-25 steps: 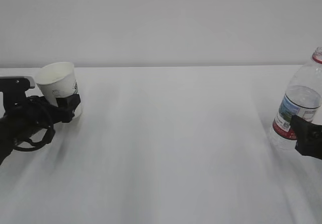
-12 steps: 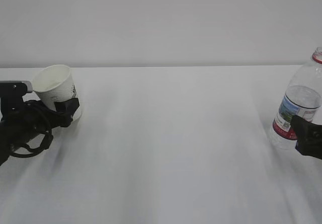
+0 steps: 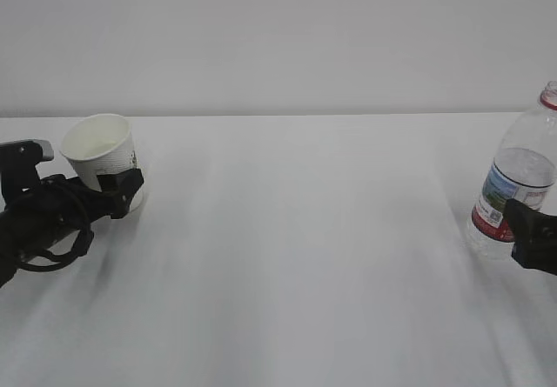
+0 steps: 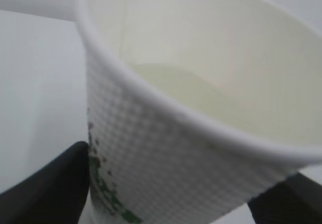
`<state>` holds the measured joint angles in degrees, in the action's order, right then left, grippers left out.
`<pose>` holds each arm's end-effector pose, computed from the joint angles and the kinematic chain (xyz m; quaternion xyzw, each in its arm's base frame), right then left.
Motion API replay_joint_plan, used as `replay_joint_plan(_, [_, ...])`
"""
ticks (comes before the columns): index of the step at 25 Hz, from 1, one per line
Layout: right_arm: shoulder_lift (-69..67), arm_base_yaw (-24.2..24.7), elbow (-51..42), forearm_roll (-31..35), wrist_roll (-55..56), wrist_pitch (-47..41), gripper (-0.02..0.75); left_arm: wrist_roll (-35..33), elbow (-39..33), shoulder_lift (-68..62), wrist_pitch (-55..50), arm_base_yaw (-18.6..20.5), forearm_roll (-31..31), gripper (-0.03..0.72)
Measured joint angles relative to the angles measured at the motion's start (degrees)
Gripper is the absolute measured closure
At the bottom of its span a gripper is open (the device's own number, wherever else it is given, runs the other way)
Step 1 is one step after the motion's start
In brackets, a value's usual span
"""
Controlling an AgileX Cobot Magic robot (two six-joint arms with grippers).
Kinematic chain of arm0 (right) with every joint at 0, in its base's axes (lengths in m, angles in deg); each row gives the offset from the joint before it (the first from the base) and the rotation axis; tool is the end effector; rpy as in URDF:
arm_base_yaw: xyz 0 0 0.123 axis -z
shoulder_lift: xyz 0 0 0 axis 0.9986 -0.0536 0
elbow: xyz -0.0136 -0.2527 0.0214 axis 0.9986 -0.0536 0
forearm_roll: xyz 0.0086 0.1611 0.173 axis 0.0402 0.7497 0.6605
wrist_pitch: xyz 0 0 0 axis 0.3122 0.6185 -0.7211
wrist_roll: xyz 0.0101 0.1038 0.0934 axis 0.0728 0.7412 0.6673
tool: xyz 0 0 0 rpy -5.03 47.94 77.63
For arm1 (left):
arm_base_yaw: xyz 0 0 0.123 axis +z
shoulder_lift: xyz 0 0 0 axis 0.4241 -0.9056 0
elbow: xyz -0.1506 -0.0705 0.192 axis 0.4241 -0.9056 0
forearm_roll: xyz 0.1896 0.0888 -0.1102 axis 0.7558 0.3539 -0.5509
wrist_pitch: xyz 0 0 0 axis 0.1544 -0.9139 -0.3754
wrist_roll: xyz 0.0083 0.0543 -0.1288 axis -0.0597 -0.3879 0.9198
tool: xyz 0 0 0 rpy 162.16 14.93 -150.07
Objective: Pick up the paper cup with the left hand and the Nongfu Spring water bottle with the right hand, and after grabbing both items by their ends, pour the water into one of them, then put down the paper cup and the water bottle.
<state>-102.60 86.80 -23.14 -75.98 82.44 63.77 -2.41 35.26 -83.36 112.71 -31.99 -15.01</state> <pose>0.2548 0.0054 0.0884 -0.0001 0.8124 0.0223 0.5827 0.3560 -0.0692 0.0436 -0.0130 0.7955 -0.1968 0.5729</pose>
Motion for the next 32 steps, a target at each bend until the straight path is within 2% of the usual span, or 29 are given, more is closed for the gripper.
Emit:
replay_joint_plan(8, [0.0,0.0,0.0,0.0,0.04,0.0,0.148,0.13,-0.58,0.0,0.0,0.0,0.6,-0.002])
replay_joint_plan(25, [0.0,0.0,0.0,0.0,0.04,0.0,0.147,0.48,-7.08,2.89,0.02,0.0,0.85,0.018])
replay_joint_plan(32, [0.0,0.0,-3.48,0.13,0.14,0.0,0.148,0.48,-10.09,4.67,0.02,0.0,0.89,0.029])
